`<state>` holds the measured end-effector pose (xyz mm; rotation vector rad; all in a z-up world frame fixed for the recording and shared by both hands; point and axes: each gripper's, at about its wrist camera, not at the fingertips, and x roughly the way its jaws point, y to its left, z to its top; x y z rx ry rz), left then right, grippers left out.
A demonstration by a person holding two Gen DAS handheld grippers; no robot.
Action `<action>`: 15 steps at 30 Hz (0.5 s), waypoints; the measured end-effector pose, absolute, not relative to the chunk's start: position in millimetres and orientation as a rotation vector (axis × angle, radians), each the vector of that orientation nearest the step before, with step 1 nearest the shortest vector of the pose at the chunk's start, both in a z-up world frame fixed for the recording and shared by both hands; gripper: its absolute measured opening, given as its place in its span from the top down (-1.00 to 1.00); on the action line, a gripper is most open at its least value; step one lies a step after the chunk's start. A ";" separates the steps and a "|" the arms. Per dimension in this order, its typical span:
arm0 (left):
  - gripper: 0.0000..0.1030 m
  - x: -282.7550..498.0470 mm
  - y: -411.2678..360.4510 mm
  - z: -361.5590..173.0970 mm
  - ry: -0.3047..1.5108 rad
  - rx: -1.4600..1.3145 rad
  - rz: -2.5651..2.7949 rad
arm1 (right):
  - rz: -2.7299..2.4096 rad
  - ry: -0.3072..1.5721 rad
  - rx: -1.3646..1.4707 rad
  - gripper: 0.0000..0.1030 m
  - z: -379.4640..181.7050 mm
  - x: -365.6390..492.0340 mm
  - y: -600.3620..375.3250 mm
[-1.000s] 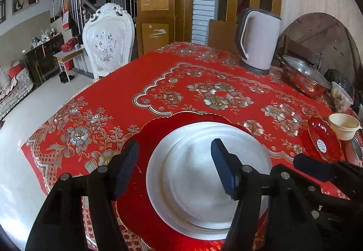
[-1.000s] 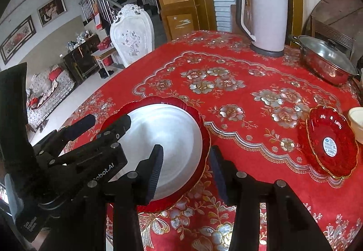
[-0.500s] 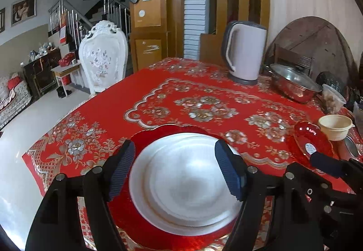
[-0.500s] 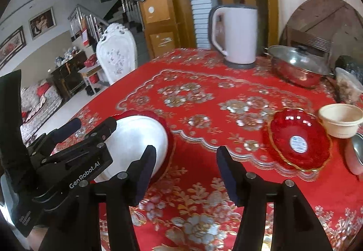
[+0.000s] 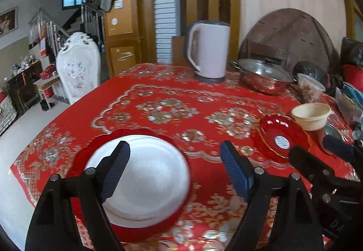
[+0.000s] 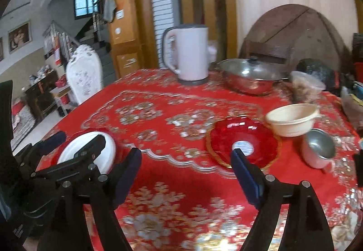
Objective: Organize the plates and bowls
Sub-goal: 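Open the left tool and move it toward the small red glass dish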
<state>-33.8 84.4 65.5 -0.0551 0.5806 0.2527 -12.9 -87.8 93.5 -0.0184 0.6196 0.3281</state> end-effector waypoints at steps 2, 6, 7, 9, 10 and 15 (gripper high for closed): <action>-0.59 -30.2 73.0 64.8 0.587 -0.044 0.231 | 0.285 0.599 -0.029 -0.65 94.2 -13.2 -99.1; -0.59 -25.6 52.7 65.8 0.588 -0.028 0.198 | 0.226 0.572 -0.032 -0.72 94.7 -13.4 -119.5; -0.59 -24.1 46.9 66.3 0.589 -0.024 0.188 | 0.211 0.565 -0.036 -0.74 95.2 -14.2 -124.2; -0.59 -22.0 39.8 67.3 0.588 -0.022 0.175 | 0.177 0.548 -0.042 -0.77 95.7 -15.2 -134.4; -0.59 -20.7 35.3 68.0 0.586 -0.019 0.168 | 0.164 0.542 -0.046 -0.81 96.0 -16.2 -138.6; -0.59 -12.4 16.7 68.5 0.592 -0.001 0.141 | 0.077 0.505 -0.081 -0.88 96.9 -19.8 -157.7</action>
